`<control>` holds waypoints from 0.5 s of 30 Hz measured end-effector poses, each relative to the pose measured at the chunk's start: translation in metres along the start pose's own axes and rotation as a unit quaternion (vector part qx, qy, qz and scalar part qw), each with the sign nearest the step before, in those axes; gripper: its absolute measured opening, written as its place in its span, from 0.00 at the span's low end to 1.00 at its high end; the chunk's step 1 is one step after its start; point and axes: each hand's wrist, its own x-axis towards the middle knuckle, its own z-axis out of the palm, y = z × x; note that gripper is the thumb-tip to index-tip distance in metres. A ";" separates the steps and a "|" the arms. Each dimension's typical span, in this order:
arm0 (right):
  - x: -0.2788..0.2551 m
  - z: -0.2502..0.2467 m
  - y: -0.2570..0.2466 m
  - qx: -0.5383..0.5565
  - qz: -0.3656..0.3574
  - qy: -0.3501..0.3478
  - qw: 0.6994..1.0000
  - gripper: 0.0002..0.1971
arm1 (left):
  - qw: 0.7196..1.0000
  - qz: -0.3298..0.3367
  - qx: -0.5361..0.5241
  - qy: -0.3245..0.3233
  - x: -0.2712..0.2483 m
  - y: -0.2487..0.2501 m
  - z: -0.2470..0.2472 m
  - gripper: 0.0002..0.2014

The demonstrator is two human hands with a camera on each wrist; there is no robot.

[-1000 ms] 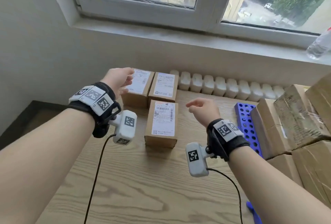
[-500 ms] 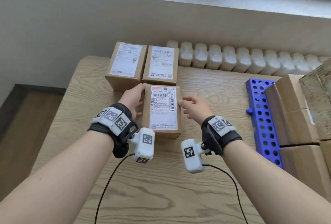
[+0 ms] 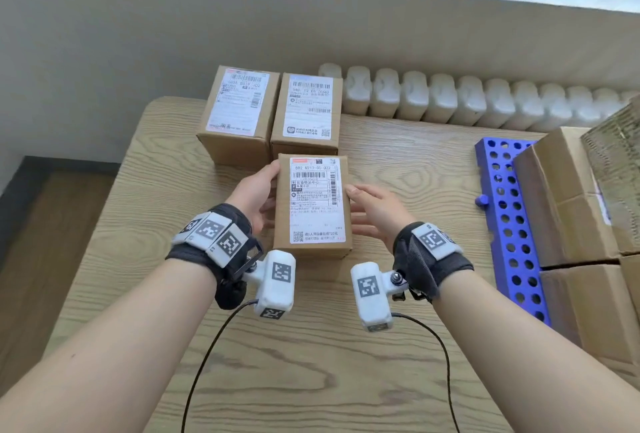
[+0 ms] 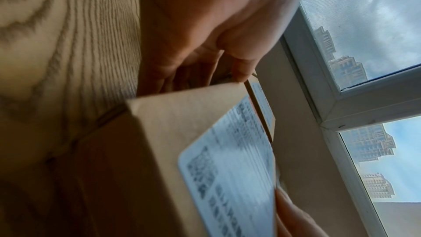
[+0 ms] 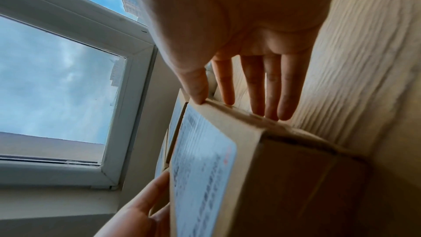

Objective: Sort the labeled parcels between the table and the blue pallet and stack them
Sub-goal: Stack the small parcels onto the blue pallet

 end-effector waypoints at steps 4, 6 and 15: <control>-0.009 -0.002 0.004 0.005 -0.009 0.002 1.000 0.16 | 1.000 0.008 -0.008 -0.002 -0.009 -0.005 0.003 0.15; -0.016 -0.003 0.007 0.011 -0.016 0.004 1.000 0.17 | 1.000 0.014 -0.009 -0.009 -0.015 -0.008 0.005 0.15; -0.068 -0.016 0.012 0.049 -0.060 0.022 0.997 0.17 | 0.997 0.046 0.022 -0.054 -0.061 -0.012 0.012 0.15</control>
